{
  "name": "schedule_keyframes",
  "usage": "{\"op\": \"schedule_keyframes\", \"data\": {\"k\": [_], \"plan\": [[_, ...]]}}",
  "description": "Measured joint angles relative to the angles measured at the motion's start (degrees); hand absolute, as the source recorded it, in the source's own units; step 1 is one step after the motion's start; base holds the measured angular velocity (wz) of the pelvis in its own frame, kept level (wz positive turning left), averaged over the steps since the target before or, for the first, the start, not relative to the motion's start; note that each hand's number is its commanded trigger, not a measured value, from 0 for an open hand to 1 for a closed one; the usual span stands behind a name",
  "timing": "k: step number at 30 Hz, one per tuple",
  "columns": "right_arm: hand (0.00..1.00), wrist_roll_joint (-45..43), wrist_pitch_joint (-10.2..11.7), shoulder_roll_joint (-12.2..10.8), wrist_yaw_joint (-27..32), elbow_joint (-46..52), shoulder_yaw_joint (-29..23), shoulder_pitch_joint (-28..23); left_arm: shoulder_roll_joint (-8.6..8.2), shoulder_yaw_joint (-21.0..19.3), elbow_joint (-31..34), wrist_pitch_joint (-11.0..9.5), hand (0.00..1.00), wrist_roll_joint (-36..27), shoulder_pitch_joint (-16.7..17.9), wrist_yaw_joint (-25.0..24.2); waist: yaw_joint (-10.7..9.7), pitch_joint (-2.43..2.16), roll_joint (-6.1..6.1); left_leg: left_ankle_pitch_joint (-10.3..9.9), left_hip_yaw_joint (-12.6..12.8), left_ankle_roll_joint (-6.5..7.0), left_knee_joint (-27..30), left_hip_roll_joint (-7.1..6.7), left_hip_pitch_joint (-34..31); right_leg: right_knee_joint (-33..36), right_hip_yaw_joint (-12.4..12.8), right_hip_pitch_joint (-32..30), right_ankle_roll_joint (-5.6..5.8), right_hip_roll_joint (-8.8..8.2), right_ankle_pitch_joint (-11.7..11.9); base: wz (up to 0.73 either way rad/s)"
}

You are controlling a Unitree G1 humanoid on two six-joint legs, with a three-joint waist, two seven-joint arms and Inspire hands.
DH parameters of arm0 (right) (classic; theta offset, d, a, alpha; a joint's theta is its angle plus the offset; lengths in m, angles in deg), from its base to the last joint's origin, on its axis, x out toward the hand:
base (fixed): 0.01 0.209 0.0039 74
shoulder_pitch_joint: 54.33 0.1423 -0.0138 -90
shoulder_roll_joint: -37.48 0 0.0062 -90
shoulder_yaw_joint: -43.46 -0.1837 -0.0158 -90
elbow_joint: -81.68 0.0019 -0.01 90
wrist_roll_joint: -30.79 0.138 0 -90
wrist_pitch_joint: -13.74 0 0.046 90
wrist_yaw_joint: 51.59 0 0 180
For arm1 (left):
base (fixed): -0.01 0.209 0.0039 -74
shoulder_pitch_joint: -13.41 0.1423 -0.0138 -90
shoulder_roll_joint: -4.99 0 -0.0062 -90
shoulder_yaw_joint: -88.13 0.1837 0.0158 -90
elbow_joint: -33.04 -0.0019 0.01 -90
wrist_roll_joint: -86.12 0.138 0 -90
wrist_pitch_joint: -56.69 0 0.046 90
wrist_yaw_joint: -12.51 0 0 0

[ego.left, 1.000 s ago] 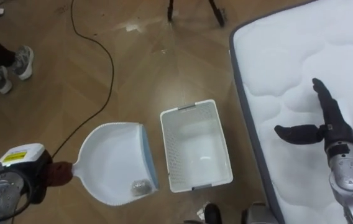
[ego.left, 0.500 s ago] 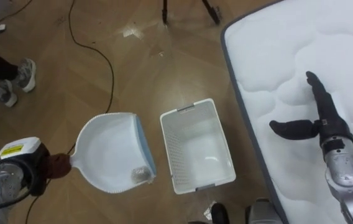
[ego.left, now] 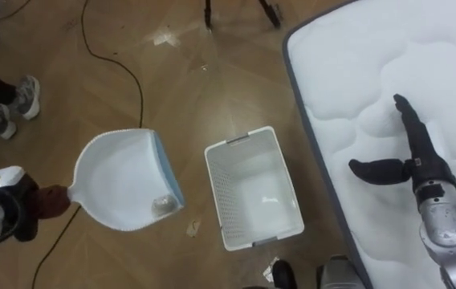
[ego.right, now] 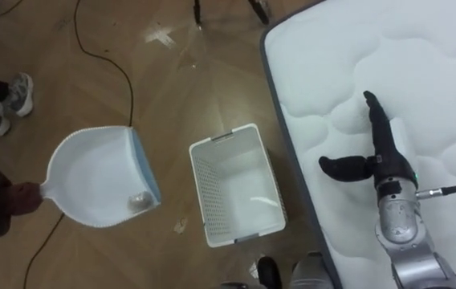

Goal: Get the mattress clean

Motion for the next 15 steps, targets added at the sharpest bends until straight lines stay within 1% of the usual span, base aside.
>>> {"op": "schedule_keyframes", "data": {"k": [1, 2, 3, 4, 5, 6, 8, 10, 12, 13, 14, 15], "plan": [[0.00, 0.0, 0.0, 0.1, 0.0, 0.0, 0.0, 0.2, 0.13, 0.1, 0.0, 0.0, 1.00, 0.0, -0.2, 0.0, -0.2, 0.11, 0.23, 0.0, 0.1, 0.02, 0.0, -0.03, 0.0, 0.1, 0.0, 0.0, 0.01, -0.07, 0.0, 0.05], [0.00, -0.1, 0.0, 0.1, -0.1, 0.0, 0.0, 0.6, 0.37, 0.3, 0.1, 0.0, 1.00, 0.2, -0.5, 0.0, -0.5, 0.34, 0.69, 0.0, 0.5, 0.05, 0.0, -0.03, 0.0, 0.3, 0.0, -0.1, 0.07, -0.22, 0.0, 0.06], [0.00, -0.1, 0.1, 0.1, -0.3, 0.1, 0.0, 1.0, 0.50, 0.5, 0.1, 0.0, 1.00, 1.1, -0.9, 0.1, -1.1, 0.56, 1.15, 0.0, 1.6, 0.13, 0.0, 0.05, 0.1, 0.7, 0.1, -0.3, 0.30, -0.49, -0.2, 0.05], [0.00, -0.1, 0.2, 0.2, -0.4, 0.2, 0.0, 1.2, 0.52, 0.7, 0.1, 0.0, 1.00, 1.6, -1.0, 0.2, -1.3, 0.65, 1.36, 0.0, 2.1, 0.14, -0.1, 0.06, 0.2, 0.8, 0.3, -0.4, 0.36, -0.59, -0.3, 0.00], [0.00, -0.2, 0.5, 0.3, -0.7, 0.2, 0.0, 1.6, 0.53, 1.0, 0.1, 0.0, 1.00, 2.5, -1.4, 0.4, -1.5, 0.68, 1.77, 0.0, 3.1, 0.20, -0.2, 0.19, 0.2, 1.1, 0.5, -0.6, 0.32, -0.74, -0.4, -0.06], [0.00, -0.2, 0.6, 0.2, -0.7, 0.2, 0.0, 1.7, 0.64, 1.5, 0.1, 0.0, 1.00, 2.6, -1.6, 0.5, -1.7, 0.68, 2.00, 0.0, 3.2, 0.22, -0.4, 0.19, 0.2, 1.2, 0.5, -0.7, 0.33, -0.78, -0.5, -0.08], [0.00, -0.1, 1.1, 0.2, -1.4, 0.1, 0.1, 2.3, 1.32, 2.7, 0.2, -0.4, 1.00, 3.3, -2.6, 1.1, -2.4, 0.69, 2.33, 0.1, 4.4, 0.34, -0.4, 0.18, 0.2, 2.1, 0.7, -1.2, 0.29, -1.12, -0.8, 0.00], [0.00, -0.1, 1.5, 0.3, -1.6, 0.1, 0.1, 2.5, 1.65, 4.0, 0.2, -0.5, 1.00, 3.9, -3.4, 2.0, -2.7, 0.71, 2.79, 0.1, 4.6, 0.38, -0.4, 0.21, 0.2, 2.2, 0.7, -1.3, 0.23, -1.16, -0.9, 0.00], [0.00, 0.0, 2.1, 0.3, -1.6, 0.1, 0.1, 2.4, 1.86, 4.1, 0.8, -0.6, 1.00, 4.4, -3.5, 2.4, -2.8, 0.69, 3.16, 0.1, 5.1, 0.39, -0.4, 0.23, 0.3, 2.6, 1.4, -1.5, 0.21, -1.09, -1.0, -0.07], [0.00, 0.0, 2.5, 0.3, -1.7, 0.2, 0.2, 2.6, 2.39, 4.1, 1.3, -0.8, 1.00, 4.8, -3.5, 2.5, -2.5, 0.70, 3.28, 0.1, 6.2, 0.39, -0.3, 0.47, 0.3, 2.8, 2.2, -2.0, 0.22, -0.81, -1.0, -0.17], [0.00, 0.0, 3.0, 0.3, -1.8, 0.2, 0.3, 2.9, 3.11, 4.8, 1.3, -0.8, 1.00, 5.1, -3.7, 2.8, -2.7, 0.81, 3.60, 0.1, 6.6, 0.39, -0.4, 0.58, 0.2, 2.9, 2.3, -2.2, 0.20, -0.79, -1.0, -0.15], [0.00, 0.1, 3.2, 0.3, -1.8, 0.3, 0.3, 2.9, 3.51, 5.3, 1.3, -0.8, 1.00, 5.1, -3.9, 2.9, -2.9, 0.77, 3.74, 0.1, 6.9, 0.39, -0.4, 0.65, 0.3, 2.9, 2.3, -2.2, 0.15, -0.81, -1.0, -0.04]]}}
